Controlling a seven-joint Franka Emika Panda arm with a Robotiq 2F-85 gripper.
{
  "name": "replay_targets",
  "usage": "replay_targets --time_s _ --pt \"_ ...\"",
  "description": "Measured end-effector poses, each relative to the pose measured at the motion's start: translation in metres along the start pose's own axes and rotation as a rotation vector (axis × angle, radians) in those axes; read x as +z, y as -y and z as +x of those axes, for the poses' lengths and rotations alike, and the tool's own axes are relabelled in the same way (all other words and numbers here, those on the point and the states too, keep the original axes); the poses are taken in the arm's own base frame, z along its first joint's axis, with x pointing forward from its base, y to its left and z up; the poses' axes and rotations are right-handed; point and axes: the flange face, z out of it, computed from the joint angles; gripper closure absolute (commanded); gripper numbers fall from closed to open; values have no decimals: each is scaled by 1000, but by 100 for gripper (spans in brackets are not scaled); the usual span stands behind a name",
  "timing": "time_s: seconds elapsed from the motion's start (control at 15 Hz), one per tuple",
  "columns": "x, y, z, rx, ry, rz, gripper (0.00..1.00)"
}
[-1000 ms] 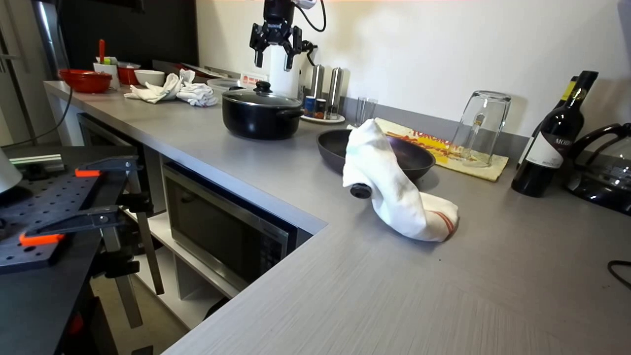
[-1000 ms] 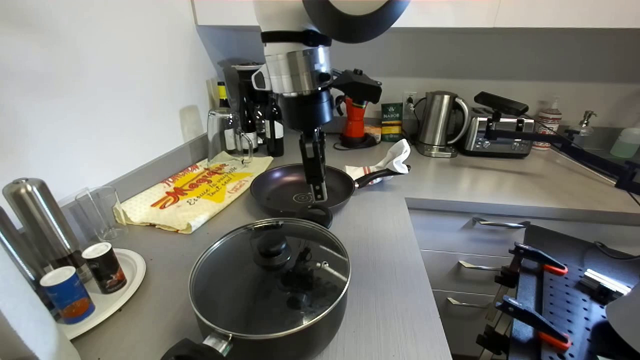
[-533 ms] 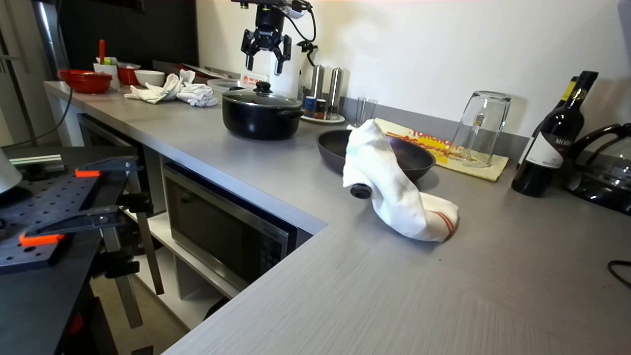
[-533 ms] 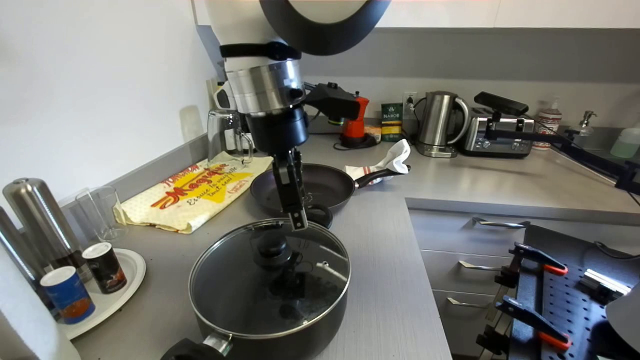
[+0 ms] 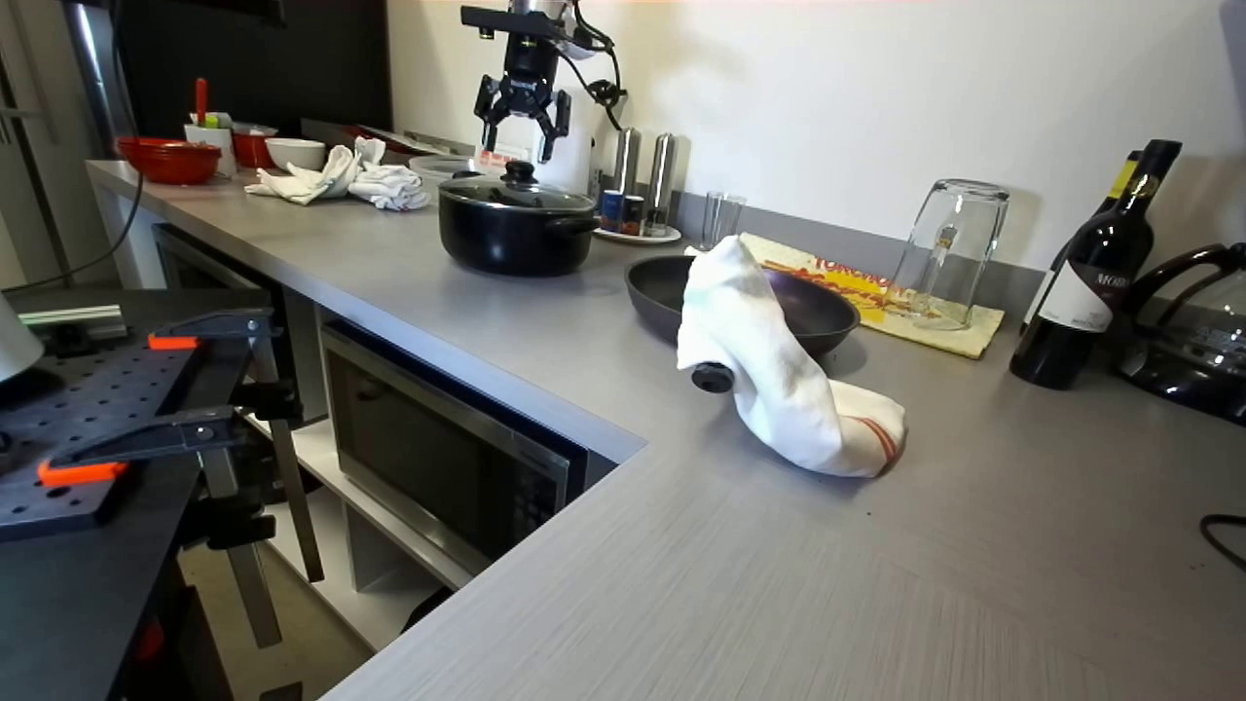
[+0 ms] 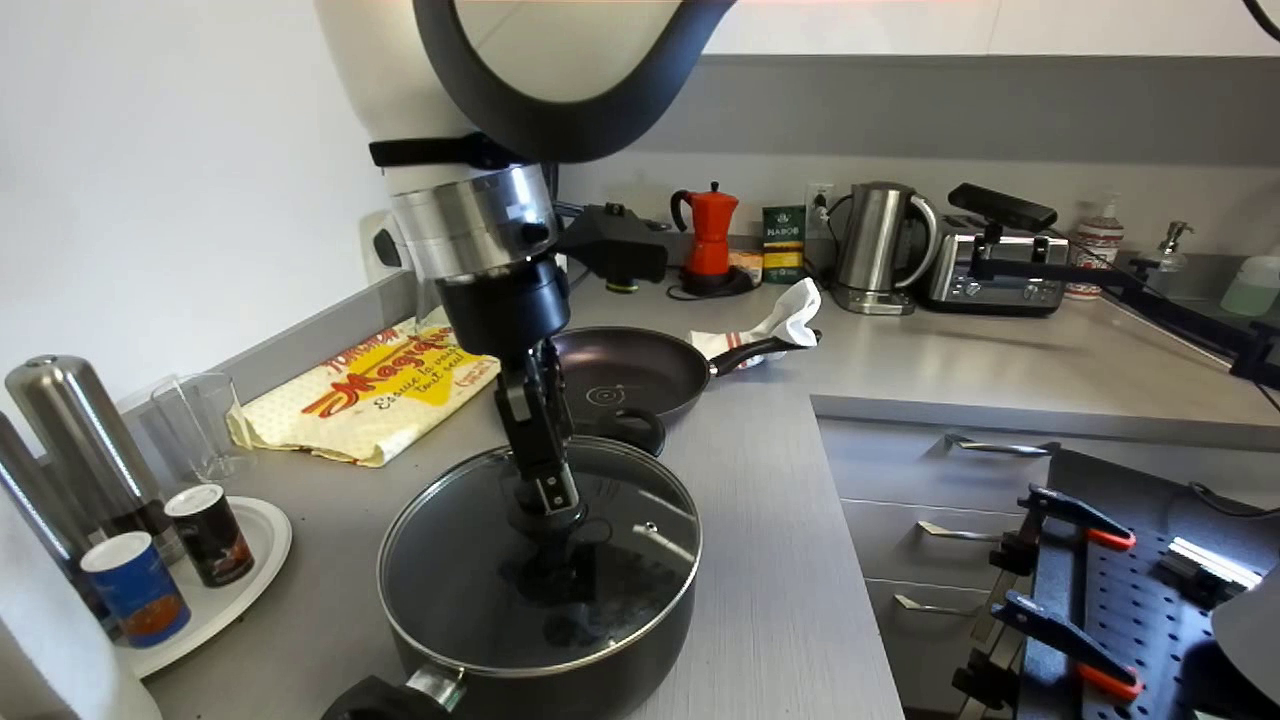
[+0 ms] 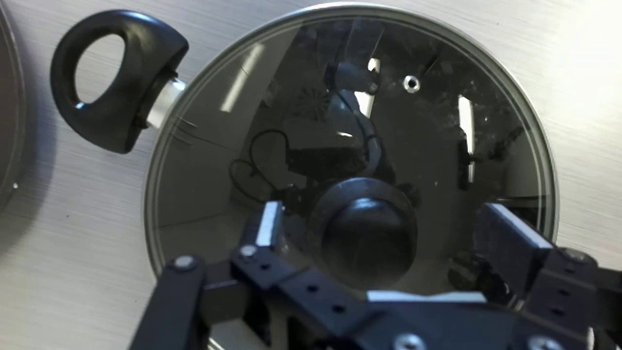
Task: Pick up the lid from the pot and put it on the counter
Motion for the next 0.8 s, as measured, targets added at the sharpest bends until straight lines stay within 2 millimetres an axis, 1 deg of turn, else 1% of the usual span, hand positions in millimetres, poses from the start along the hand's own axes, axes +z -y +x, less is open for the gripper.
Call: replay_targets --time_s 0.13,0.2,0.27,0.33,0.53,0.67,0.73,0.8 --pt "6 -1 7 -6 10 9 0" --pt "9 -2 11 -8 14 13 25" --pt "11 -3 14 -11 17 16 28" --pt "13 -4 16 -15 20 19 33" --pt "13 -7 21 -20 24 25 58" --pt "11 -9 23 -21 23 26 72" --pt "9 -8 24 -22 23 26 75" --pt "8 -8 25 -22 22 26 75"
